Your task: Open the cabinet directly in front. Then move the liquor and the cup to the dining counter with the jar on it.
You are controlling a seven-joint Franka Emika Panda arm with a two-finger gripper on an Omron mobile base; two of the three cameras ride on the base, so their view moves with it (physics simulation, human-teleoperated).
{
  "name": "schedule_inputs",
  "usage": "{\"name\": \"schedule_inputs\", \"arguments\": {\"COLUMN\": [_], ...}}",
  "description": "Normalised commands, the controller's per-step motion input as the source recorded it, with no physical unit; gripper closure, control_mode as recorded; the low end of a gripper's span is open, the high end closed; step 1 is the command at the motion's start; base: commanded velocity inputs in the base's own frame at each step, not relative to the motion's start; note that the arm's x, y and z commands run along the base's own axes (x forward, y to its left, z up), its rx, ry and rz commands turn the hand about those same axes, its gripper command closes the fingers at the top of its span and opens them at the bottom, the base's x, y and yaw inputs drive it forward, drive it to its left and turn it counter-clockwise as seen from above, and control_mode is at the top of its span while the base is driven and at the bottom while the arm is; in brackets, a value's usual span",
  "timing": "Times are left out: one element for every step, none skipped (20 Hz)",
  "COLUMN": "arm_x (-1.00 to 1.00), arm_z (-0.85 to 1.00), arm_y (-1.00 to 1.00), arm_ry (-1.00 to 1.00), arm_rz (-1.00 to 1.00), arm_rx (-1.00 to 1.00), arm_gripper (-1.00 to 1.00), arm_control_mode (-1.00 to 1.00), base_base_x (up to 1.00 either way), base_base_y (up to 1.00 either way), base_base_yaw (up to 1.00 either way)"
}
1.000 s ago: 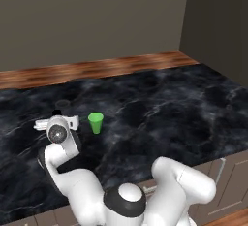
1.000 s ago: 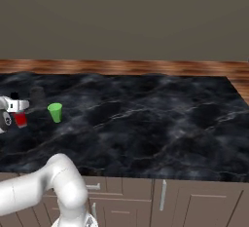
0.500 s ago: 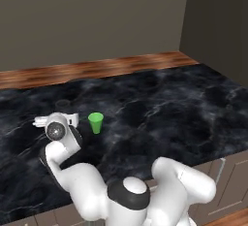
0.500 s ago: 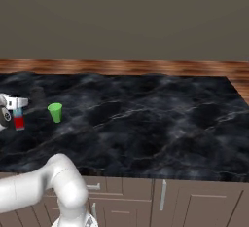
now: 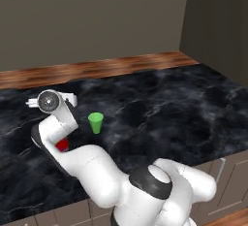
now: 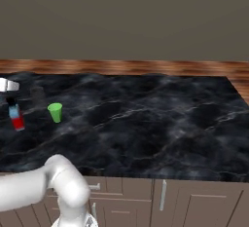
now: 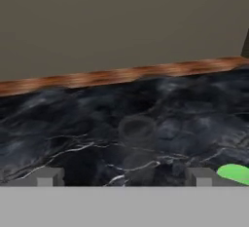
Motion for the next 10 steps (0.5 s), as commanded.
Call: {"name": "schedule_inputs", "arguments": {"arm_x": [-1.00,-1.00,-1.00,-1.00,-1.00,-1.00,-1.00,-1.00,-1.00,-1.00], "arm_z": [0.09,0.04,0.00,0.00,0.00,0.00,0.00,0.00,0.00,0.00], "arm_y": [-0.20,-0.34,-0.48,-0.57,-0.68,-0.78,-0.91,-1.00,-1.00,-1.00], "arm_ry": [0.09,0.07,0.03,0.03,0.00,0.00,0.00,0.00,0.00,0.00], "arm_rz": [0.00,0.00,0.00,0.00,0.00,0.00,0.00,0.00,0.00,0.00], "arm_rx": [0.00,0.00,0.00,0.00,0.00,0.00,0.00,0.00,0.02,0.03], "arm_gripper": [-1.00,-1.00,-1.00,-1.00,-1.00,-1.00,-1.00,-1.00,-1.00,-1.00], "arm_control_mode": [-1.00,-1.00,-1.00,-1.00,-1.00,-1.00,-1.00,-1.00,-1.00,-1.00], "base_base_x": [0.00,0.00,0.00,0.00,0.00,0.00,0.00,0.00,0.00,0.00], "base_base_y": [0.00,0.00,0.00,0.00,0.00,0.00,0.00,0.00,0.00,0.00], "base_base_yaw": [0.00,0.00,0.00,0.00,0.00,0.00,0.00,0.00,0.00,0.00]}}
